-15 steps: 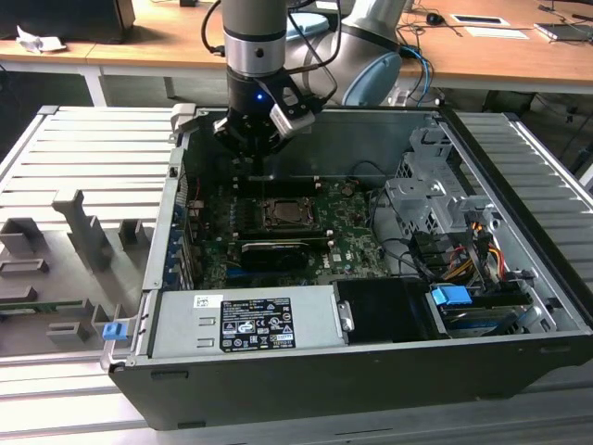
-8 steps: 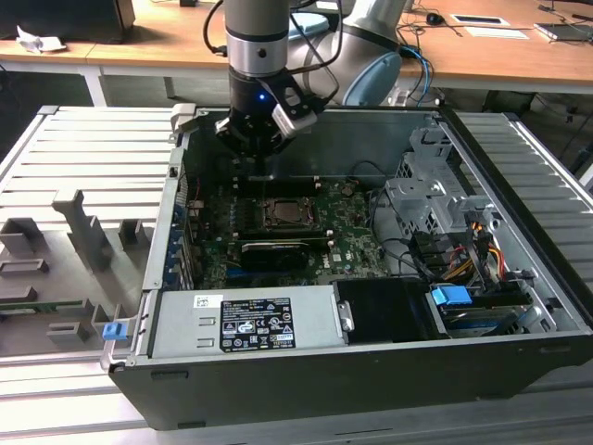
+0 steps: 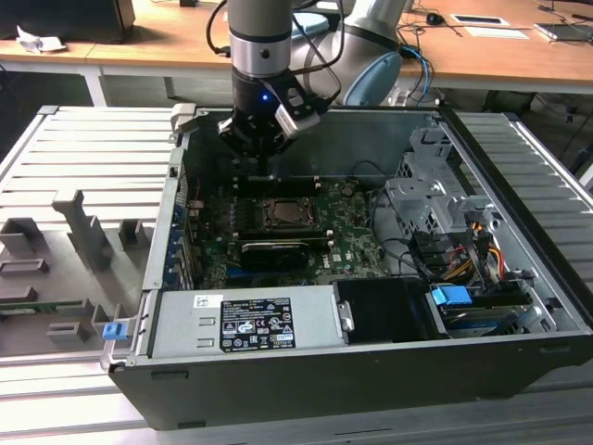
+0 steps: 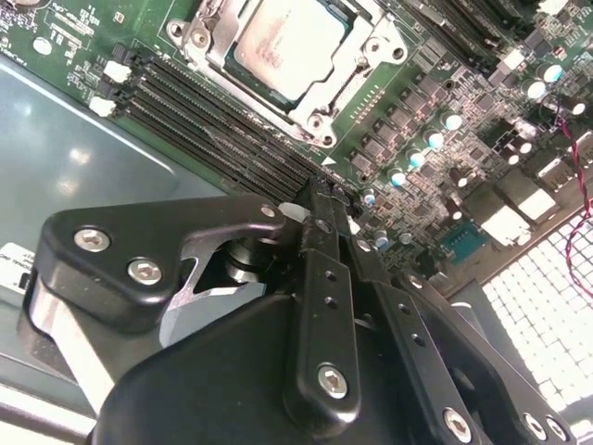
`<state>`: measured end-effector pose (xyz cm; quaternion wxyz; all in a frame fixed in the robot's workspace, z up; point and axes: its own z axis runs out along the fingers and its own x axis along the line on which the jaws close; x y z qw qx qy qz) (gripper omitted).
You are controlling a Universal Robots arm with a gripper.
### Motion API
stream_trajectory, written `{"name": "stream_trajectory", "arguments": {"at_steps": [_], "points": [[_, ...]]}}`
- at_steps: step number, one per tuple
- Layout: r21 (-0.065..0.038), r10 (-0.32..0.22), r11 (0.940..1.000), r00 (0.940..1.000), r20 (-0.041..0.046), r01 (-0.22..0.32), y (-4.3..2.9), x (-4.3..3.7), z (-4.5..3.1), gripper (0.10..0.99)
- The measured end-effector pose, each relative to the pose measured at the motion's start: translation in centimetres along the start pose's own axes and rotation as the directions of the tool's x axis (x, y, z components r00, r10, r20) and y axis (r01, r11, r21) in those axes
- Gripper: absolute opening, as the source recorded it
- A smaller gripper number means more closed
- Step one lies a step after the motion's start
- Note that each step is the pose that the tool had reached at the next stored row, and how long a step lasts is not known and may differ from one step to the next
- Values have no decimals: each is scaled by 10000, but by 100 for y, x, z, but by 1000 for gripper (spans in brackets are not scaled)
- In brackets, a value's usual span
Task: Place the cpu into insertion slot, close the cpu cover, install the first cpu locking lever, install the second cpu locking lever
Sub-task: 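Install the first cpu locking lever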
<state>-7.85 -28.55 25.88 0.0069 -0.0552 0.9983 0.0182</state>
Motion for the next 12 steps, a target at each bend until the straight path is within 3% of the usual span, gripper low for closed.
{"name": "stream_trajectory", "arguments": {"at_steps": [12], "points": [[0,-1,10000,10000,1,1,-8,-70,11,106]]}}
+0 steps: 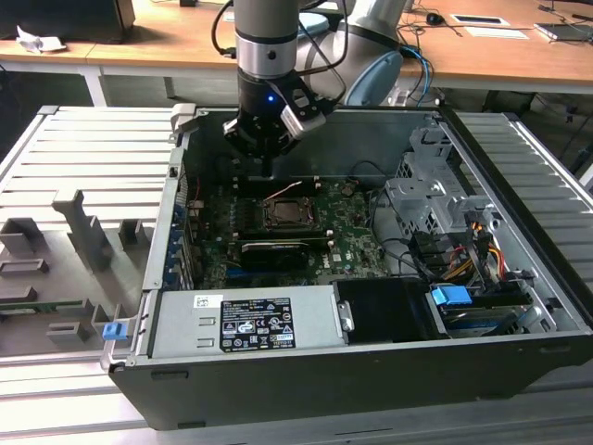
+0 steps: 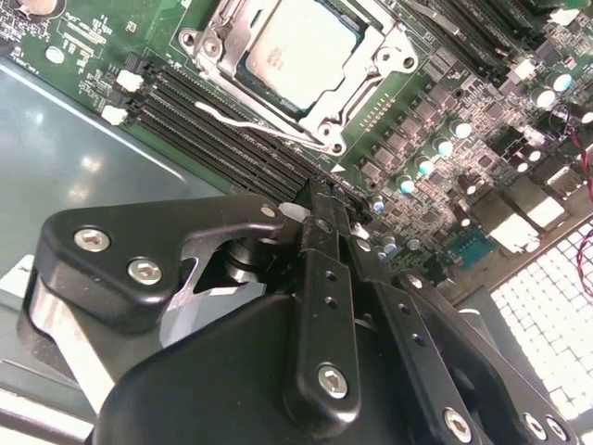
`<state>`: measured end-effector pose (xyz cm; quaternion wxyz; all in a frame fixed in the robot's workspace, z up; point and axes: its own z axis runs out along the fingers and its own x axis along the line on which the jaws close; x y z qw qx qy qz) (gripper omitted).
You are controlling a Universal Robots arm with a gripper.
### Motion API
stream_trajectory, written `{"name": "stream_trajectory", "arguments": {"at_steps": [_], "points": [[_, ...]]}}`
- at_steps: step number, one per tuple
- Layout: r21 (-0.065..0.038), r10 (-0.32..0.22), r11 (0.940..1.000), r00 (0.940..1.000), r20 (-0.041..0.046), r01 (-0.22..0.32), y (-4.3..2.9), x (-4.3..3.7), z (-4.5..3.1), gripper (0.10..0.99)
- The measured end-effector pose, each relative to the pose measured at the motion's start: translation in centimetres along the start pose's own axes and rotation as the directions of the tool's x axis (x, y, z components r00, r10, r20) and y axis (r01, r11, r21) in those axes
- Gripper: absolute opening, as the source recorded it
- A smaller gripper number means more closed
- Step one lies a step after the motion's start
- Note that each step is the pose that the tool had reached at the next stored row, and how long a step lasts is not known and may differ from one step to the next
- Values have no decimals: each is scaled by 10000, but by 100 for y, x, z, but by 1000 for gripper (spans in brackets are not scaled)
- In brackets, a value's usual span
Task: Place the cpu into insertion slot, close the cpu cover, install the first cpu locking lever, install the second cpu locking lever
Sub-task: 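Install the first cpu locking lever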
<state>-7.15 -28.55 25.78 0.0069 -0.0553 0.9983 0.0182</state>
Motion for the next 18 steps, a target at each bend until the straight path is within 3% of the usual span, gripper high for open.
{"name": "stream_trajectory", "arguments": {"at_steps": [7,16,18], "points": [[-2,1,10000,10000,2,-1,-3,-34,7,106],[-31,399,9992,9992,18,-399,-15,-96,89,106],[-161,409,9990,9992,26,-409,-19,-105,99,106]]}}
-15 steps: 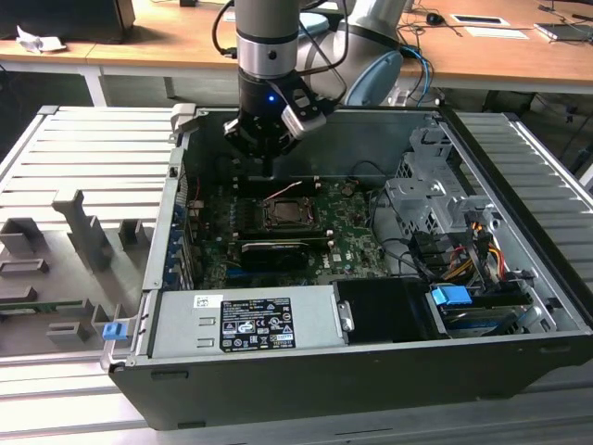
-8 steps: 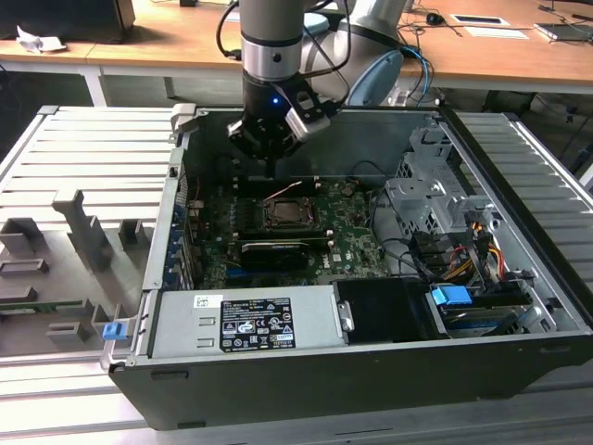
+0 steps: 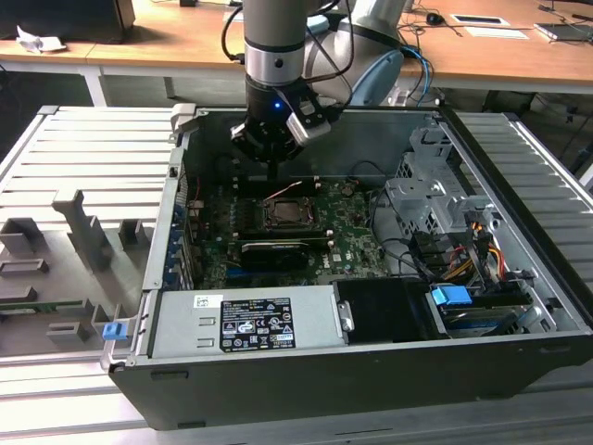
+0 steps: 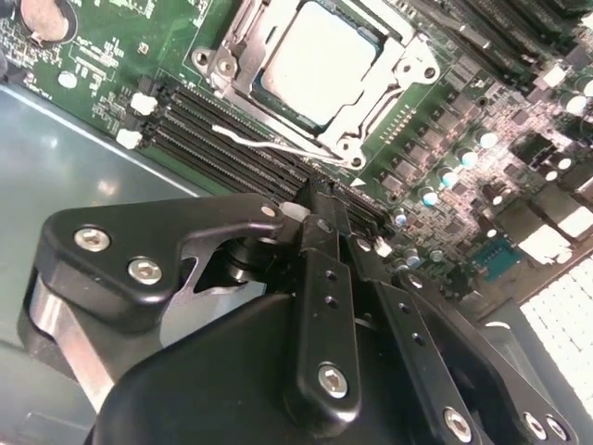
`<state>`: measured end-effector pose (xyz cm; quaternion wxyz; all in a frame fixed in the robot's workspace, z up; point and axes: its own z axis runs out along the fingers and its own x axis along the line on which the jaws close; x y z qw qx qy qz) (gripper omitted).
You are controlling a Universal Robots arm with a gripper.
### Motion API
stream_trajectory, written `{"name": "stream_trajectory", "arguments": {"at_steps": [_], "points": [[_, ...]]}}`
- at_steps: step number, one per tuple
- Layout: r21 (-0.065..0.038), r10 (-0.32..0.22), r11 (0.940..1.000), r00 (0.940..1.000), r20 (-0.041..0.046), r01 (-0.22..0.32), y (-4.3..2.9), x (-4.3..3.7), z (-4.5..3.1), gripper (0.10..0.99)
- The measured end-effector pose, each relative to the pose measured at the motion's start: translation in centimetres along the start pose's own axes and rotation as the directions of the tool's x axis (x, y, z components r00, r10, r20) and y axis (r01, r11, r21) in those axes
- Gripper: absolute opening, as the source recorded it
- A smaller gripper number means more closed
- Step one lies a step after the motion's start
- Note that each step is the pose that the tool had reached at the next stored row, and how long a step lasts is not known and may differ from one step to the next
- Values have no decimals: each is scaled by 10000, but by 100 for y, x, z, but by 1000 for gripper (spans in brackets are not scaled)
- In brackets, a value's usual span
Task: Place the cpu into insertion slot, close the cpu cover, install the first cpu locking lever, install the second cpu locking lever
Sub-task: 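Install the first cpu locking lever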
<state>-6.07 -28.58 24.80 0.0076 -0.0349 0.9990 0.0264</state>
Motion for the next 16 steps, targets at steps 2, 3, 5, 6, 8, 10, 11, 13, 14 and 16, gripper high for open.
{"name": "stream_trajectory", "arguments": {"at_steps": [2,3,5,6,8,10,11,13,14,16], "points": [[-76,31,10000,10000,8,-31,-10,-50,59,106],[-75,71,9999,10000,11,-71,-13,-75,90,106],[-75,74,9999,10000,12,-73,-17,-106,124,106],[-74,74,9999,10000,12,-74,-18,-114,148,106],[-75,70,9999,10000,15,-70,-19,-128,197,106],[-75,70,9999,10000,14,-70,-19,-159,211,106],[-75,63,10000,10000,14,-63,-18,-170,217,106],[-77,-29,10000,10000,9,29,-17,-187,223,106],[-77,-98,9999,10000,6,98,-18,-193,224,106],[-80,-206,9998,9998,0,206,1,-218,233,106]]}}
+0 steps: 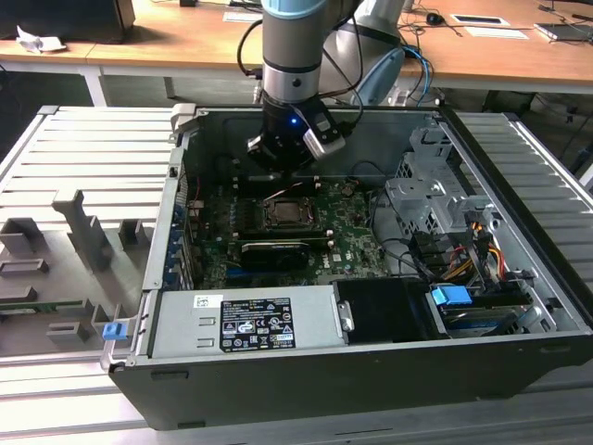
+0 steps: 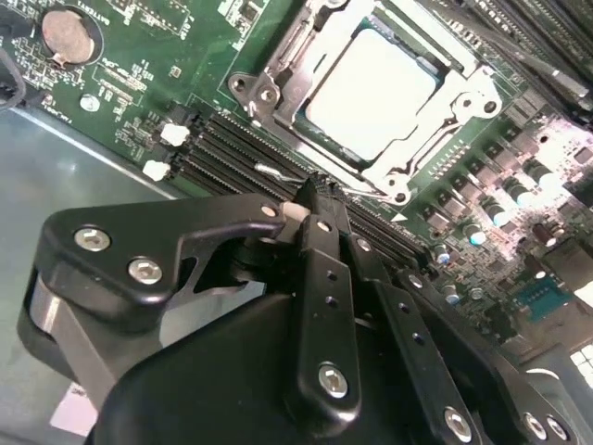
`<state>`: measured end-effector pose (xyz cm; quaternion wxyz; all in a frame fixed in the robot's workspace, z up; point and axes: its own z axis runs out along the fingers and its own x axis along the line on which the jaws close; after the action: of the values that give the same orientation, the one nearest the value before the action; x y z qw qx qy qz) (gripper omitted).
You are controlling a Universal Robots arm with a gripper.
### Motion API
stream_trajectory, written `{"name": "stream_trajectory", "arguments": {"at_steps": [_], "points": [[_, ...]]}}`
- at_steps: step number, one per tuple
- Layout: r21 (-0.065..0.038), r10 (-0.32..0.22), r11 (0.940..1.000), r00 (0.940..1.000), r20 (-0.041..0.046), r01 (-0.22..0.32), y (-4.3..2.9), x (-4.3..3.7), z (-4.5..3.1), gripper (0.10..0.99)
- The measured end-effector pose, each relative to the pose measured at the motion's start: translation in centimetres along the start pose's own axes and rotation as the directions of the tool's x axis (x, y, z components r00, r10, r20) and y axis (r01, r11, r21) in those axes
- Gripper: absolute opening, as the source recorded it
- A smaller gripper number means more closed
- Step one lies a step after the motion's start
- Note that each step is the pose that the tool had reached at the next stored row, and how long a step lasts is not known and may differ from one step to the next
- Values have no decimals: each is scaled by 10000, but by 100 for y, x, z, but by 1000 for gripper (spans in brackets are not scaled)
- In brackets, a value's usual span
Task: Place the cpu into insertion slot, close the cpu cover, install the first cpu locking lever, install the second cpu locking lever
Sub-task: 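Install the first cpu locking lever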
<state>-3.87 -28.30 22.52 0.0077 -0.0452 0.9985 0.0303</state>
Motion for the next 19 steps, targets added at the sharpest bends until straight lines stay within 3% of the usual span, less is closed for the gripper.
{"name": "stream_trajectory", "arguments": {"at_steps": [10,19], "points": [[0,-3,10000,10000,-1,3,3,-119,53,106],[2,59,10000,10000,3,-59,-10,-184,167,106]]}}
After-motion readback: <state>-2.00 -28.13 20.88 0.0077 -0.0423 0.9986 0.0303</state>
